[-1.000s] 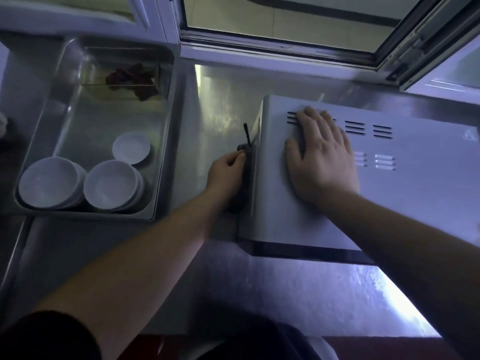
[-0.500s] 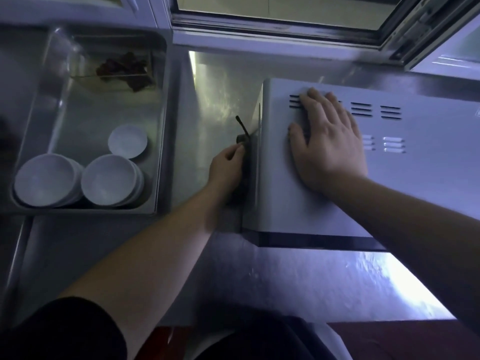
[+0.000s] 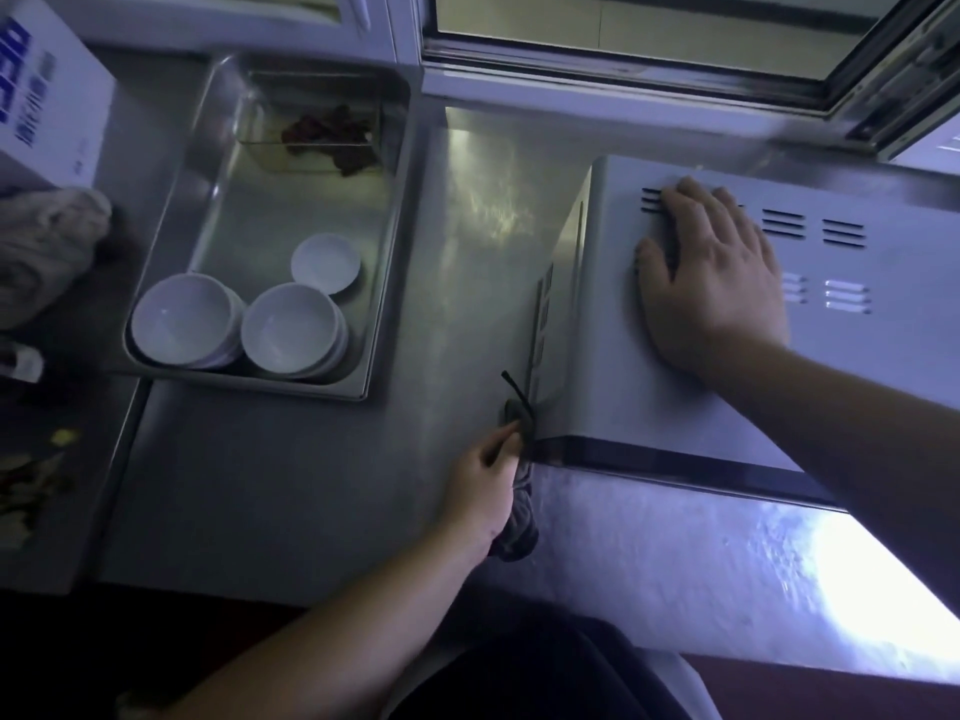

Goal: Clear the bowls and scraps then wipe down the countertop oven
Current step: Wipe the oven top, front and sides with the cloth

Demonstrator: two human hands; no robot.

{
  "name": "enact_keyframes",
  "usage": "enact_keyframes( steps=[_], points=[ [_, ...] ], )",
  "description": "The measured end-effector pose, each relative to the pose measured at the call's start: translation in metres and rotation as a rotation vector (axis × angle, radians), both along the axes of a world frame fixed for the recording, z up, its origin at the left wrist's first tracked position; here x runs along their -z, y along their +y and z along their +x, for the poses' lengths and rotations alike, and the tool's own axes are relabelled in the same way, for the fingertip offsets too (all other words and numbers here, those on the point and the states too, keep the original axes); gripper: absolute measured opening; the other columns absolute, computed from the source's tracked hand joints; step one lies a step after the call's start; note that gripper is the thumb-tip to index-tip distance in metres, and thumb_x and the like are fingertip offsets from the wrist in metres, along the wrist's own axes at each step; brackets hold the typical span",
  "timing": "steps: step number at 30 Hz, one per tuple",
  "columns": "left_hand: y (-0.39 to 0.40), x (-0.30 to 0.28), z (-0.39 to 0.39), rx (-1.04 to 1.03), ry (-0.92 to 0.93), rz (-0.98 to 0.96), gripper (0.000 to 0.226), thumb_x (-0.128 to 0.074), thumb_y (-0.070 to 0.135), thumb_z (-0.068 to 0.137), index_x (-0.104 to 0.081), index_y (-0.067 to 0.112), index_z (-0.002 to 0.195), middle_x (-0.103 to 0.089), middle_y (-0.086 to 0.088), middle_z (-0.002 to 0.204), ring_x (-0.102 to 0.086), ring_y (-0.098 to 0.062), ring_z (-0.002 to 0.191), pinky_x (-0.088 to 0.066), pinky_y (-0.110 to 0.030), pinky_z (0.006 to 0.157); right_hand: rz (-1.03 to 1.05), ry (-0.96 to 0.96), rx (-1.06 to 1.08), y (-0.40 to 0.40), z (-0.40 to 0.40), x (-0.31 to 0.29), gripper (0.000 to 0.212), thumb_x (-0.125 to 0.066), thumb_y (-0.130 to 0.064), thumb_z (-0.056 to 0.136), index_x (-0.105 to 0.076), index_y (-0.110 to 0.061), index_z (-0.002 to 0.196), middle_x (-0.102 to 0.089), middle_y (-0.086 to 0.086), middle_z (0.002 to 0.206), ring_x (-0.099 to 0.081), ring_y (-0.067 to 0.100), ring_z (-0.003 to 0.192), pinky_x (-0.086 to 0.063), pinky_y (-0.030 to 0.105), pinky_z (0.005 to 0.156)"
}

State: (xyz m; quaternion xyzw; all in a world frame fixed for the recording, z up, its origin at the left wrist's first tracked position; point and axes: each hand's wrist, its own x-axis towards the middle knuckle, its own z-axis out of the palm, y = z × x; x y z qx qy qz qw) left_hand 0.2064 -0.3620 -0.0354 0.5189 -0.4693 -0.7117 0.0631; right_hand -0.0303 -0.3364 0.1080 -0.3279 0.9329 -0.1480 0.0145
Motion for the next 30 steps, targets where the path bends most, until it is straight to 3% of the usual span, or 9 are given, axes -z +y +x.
enact_keyframes(
  steps=[3, 6, 10, 13, 16, 19, 22, 24, 30],
  points=[
    [-0.006, 0.004, -0.007, 0.006, -0.008, -0.032, 0.017, -0.062, 0.023, 0.1, -0.075, 0.032, 0.107, -0.076, -0.007, 0.112, -0.069, -0.012, 0.099, -0.053, -0.032, 0.097, -0.002, 0.0, -0.002, 0.0, -0.001, 0.0, 0.058, -0.039, -0.045, 0.1, -0.04, -0.025, 0.155, -0.033, -0.005, 0.165, -0.022, 0.019, 0.155, -0.014, 0.04, 0.128],
    [-0.021, 0.004, -0.028, 0.05, -0.044, -0.117, 0.023, -0.062, 0.022, 0.1, -0.075, 0.019, 0.119, -0.076, 0.0, 0.112, -0.07, -0.015, 0.107, -0.053, -0.037, 0.103, 0.004, 0.003, -0.005, 0.0, -0.001, 0.001, 0.059, -0.038, -0.046, 0.1, -0.04, -0.025, 0.155, -0.033, -0.006, 0.165, -0.021, 0.019, 0.155, -0.013, 0.04, 0.128],
    [-0.055, 0.003, -0.066, 0.223, -0.082, -0.313, 0.032, -0.057, 0.022, 0.102, -0.068, 0.012, 0.13, -0.07, -0.005, 0.127, -0.063, -0.017, 0.119, -0.046, -0.026, 0.101, 0.005, 0.003, -0.005, 0.0, -0.002, 0.001, 0.058, -0.039, -0.046, 0.1, -0.04, -0.026, 0.155, -0.033, -0.007, 0.166, -0.021, 0.018, 0.156, -0.013, 0.04, 0.128],
    [-0.085, 0.002, -0.101, 0.307, -0.099, -0.386, 0.033, -0.052, 0.024, 0.104, -0.068, 0.012, 0.13, -0.07, -0.003, 0.124, -0.062, -0.018, 0.115, -0.042, -0.021, 0.089, 0.008, 0.002, -0.006, 0.0, -0.001, 0.001, 0.06, -0.037, -0.048, 0.1, -0.039, -0.027, 0.155, -0.032, -0.007, 0.166, -0.02, 0.017, 0.156, -0.013, 0.04, 0.128],
    [-0.113, 0.008, -0.137, 0.382, -0.121, -0.464, 0.032, -0.047, 0.023, 0.105, -0.074, 0.007, 0.109, -0.071, -0.002, 0.101, -0.06, -0.015, 0.091, -0.039, -0.023, 0.072, 0.01, 0.001, -0.005, 0.0, -0.002, 0.001, 0.06, -0.037, -0.048, 0.1, -0.038, -0.027, 0.156, -0.031, -0.008, 0.166, -0.019, 0.017, 0.156, -0.013, 0.04, 0.128],
    [-0.137, 0.02, -0.167, 0.473, -0.199, -0.524, 0.036, -0.044, 0.021, 0.103, -0.066, 0.001, 0.082, -0.069, -0.016, 0.087, -0.059, -0.021, 0.074, -0.037, -0.026, 0.066, 0.014, 0.006, -0.006, 0.0, -0.002, 0.001, 0.06, -0.038, -0.048, 0.1, -0.038, -0.027, 0.156, -0.031, -0.008, 0.166, -0.019, 0.016, 0.156, -0.013, 0.04, 0.128],
    [-0.155, 0.032, -0.184, 0.582, -0.268, -0.579, 0.042, -0.04, 0.031, 0.099, -0.072, 0.005, 0.092, -0.062, -0.017, 0.114, -0.065, -0.034, 0.096, -0.049, -0.033, 0.086, 0.019, 0.008, -0.003, 0.0, -0.002, 0.001, 0.06, -0.038, -0.048, 0.1, -0.039, -0.027, 0.156, -0.031, -0.008, 0.166, -0.019, 0.016, 0.156, -0.013, 0.039, 0.128],
    [-0.16, 0.033, -0.186, 0.654, -0.316, -0.623, 0.043, -0.039, 0.037, 0.102, -0.074, 0.013, 0.106, -0.046, -0.013, 0.137, -0.059, -0.035, 0.111, -0.043, -0.036, 0.107, 0.018, 0.002, -0.003, 0.0, -0.002, 0.0, 0.06, -0.039, -0.048, 0.1, -0.039, -0.027, 0.156, -0.032, -0.008, 0.166, -0.019, 0.016, 0.156, -0.012, 0.038, 0.128],
    [-0.162, 0.017, -0.191, 0.657, -0.413, -0.509, 0.042, -0.034, 0.031, 0.105, -0.058, 0.01, 0.132, -0.041, -0.017, 0.145, -0.05, -0.042, 0.125, -0.039, -0.043, 0.112, 0.026, 0.0, -0.005, 0.0, -0.003, 0.001, 0.06, -0.037, -0.05, 0.1, -0.038, -0.027, 0.155, -0.031, -0.009, 0.166, -0.018, 0.016, 0.156, -0.013, 0.039, 0.128]
  ],
)
